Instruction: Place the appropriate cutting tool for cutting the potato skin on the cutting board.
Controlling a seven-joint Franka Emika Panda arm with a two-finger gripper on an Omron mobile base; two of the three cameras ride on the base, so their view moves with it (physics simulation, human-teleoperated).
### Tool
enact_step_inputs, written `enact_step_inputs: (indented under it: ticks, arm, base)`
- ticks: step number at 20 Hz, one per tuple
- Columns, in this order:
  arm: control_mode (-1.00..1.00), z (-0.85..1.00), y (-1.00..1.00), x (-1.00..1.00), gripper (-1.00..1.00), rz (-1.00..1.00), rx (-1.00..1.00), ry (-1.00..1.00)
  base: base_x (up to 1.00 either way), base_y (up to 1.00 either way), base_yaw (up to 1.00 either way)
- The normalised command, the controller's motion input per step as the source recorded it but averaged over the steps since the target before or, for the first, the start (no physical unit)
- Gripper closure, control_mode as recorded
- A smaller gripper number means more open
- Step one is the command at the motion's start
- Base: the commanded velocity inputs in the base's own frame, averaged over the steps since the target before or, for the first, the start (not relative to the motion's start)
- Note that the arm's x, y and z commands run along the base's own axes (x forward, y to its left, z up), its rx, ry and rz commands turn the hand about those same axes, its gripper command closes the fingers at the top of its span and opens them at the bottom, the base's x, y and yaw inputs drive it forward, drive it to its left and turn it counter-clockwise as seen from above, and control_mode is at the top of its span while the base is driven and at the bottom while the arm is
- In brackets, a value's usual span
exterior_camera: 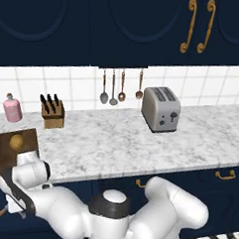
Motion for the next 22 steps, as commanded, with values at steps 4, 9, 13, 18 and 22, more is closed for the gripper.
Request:
enact_step_inputs:
  ticks: [4, 9, 13, 18, 22]
  arm:
    - [-1.00, -0.72, 0.05, 0.00, -1.00, 0.00, 0.12, 0.07]
    - [-1.00, -0.49, 0.15, -0.25, -1.00, 0.00, 0.07, 0.17]
    - [-1.00, 0.00, 0.22, -0.50, -1.00, 0.00, 0.00, 0.33]
    - [-1.00, 0.00, 0.21, -0.70, -1.00, 0.00, 0.00, 0.28]
    - [-1.00, 0.01, 0.12, -0.90, -1.00, 0.00, 0.00, 0.25]
  base:
    - [0.00, 0.00, 0.00]
    - [0.00, 0.00, 0.00]
    - [0.00, 0.00, 0.00]
    - [0.00, 0.00, 0.00]
    - [0.00, 0.00, 0.00]
